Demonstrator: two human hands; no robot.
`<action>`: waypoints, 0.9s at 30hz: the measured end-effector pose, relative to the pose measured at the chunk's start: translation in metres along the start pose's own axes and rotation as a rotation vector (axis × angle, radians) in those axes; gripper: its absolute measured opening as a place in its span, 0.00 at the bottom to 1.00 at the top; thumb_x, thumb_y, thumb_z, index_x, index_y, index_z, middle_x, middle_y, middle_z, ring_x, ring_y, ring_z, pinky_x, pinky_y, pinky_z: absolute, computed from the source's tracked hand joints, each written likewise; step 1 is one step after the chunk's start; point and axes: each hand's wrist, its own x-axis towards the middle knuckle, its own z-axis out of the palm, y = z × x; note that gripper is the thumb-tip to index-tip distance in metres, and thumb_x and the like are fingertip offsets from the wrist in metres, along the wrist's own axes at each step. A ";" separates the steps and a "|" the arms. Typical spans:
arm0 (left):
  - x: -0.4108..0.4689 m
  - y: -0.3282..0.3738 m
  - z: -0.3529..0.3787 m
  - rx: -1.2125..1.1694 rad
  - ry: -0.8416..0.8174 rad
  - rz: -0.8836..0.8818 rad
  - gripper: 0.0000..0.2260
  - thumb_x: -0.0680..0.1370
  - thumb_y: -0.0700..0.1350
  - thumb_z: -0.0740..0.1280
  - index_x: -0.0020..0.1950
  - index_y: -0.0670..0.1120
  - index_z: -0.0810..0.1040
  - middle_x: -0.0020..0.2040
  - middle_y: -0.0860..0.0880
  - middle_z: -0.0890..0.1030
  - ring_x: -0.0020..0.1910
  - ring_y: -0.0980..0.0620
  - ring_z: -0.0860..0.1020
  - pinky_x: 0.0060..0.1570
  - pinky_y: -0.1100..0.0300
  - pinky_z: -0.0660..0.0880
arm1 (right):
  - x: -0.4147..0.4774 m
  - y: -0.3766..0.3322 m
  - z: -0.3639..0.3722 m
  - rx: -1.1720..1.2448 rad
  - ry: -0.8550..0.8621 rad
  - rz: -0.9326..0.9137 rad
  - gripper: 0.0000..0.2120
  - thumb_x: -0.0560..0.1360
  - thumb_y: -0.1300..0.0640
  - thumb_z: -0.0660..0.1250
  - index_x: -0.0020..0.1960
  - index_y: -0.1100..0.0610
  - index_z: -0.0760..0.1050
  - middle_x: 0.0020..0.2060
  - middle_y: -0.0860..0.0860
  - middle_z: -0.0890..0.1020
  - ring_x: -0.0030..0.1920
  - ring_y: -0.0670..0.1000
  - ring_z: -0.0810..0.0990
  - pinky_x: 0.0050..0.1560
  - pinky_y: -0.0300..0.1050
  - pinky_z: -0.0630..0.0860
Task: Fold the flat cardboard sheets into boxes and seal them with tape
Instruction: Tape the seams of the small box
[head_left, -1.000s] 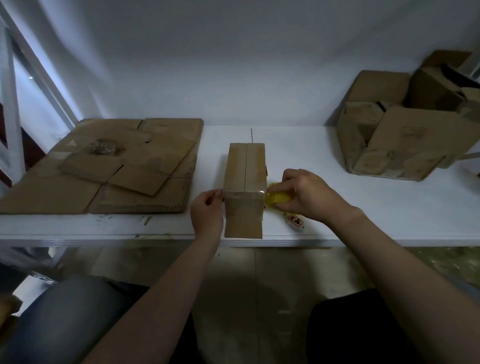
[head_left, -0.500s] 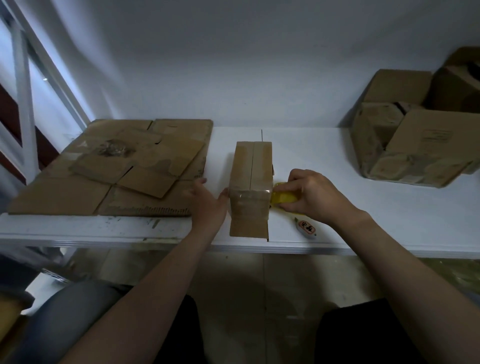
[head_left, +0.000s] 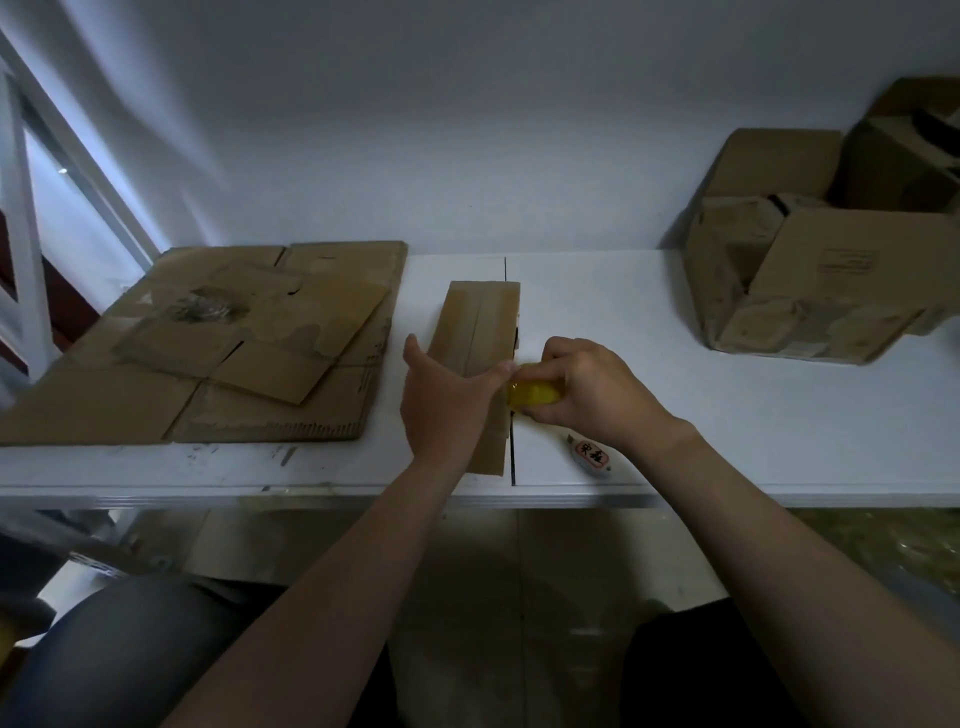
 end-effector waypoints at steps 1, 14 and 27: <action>0.001 0.000 -0.002 -0.005 -0.014 -0.026 0.51 0.68 0.65 0.76 0.81 0.49 0.54 0.77 0.47 0.67 0.73 0.44 0.70 0.66 0.48 0.72 | 0.000 0.000 0.000 -0.002 0.001 0.000 0.16 0.73 0.50 0.77 0.60 0.46 0.84 0.40 0.49 0.75 0.41 0.50 0.73 0.41 0.43 0.69; 0.051 -0.021 -0.035 -0.013 -0.298 -0.053 0.19 0.85 0.56 0.54 0.49 0.45 0.78 0.48 0.40 0.80 0.50 0.42 0.81 0.58 0.46 0.76 | -0.003 0.002 -0.004 -0.030 -0.085 0.012 0.19 0.76 0.50 0.74 0.66 0.48 0.80 0.56 0.53 0.82 0.55 0.55 0.79 0.54 0.48 0.76; 0.050 -0.016 -0.039 0.307 -0.417 0.290 0.51 0.63 0.81 0.57 0.73 0.44 0.71 0.62 0.46 0.80 0.55 0.45 0.81 0.53 0.52 0.78 | 0.019 -0.024 0.008 0.048 -0.015 0.344 0.31 0.75 0.24 0.49 0.71 0.35 0.72 0.53 0.48 0.76 0.57 0.53 0.75 0.61 0.55 0.69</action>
